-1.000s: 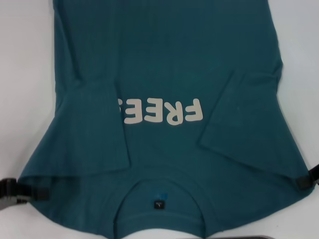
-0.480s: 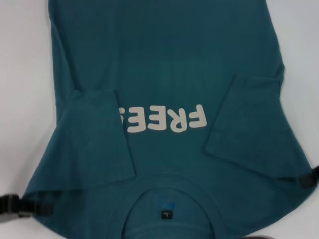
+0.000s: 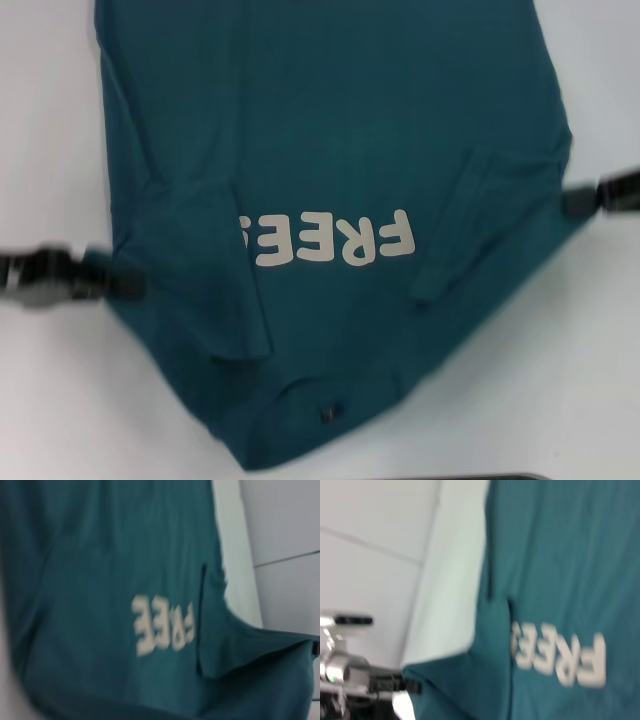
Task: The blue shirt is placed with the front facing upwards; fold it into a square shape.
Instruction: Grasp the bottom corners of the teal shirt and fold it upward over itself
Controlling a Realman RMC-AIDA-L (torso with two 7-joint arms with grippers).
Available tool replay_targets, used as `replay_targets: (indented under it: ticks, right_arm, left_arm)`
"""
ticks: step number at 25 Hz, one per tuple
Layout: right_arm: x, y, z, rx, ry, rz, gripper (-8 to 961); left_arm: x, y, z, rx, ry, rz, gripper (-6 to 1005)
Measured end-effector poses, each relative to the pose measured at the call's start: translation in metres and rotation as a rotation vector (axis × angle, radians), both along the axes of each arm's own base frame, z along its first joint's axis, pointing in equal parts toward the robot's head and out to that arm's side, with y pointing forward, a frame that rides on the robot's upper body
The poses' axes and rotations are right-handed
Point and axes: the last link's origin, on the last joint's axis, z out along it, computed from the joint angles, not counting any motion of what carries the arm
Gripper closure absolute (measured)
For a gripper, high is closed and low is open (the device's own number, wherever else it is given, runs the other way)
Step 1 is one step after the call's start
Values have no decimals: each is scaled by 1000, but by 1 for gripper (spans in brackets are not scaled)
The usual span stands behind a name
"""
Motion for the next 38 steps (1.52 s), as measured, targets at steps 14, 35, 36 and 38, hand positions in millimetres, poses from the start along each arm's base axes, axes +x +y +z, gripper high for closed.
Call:
replay_targets:
  ticks: [14,35,36,38]
  right_arm:
    - [4,54,16,326,-9,-82,833]
    - [-8,127,-27,503,-306,-60,802]
    - [-10,129,-27,506,-313,-55,801]
    - [-13,133,-26,513,-321,-46,798]
  left_arm:
    - [45,106,5,247,60,18,966]
    - [63,169,-22,473,266,16,967]
    - [64,171,-21,480,268,13,967]
    - [66,173,-20,493,273,10,967]
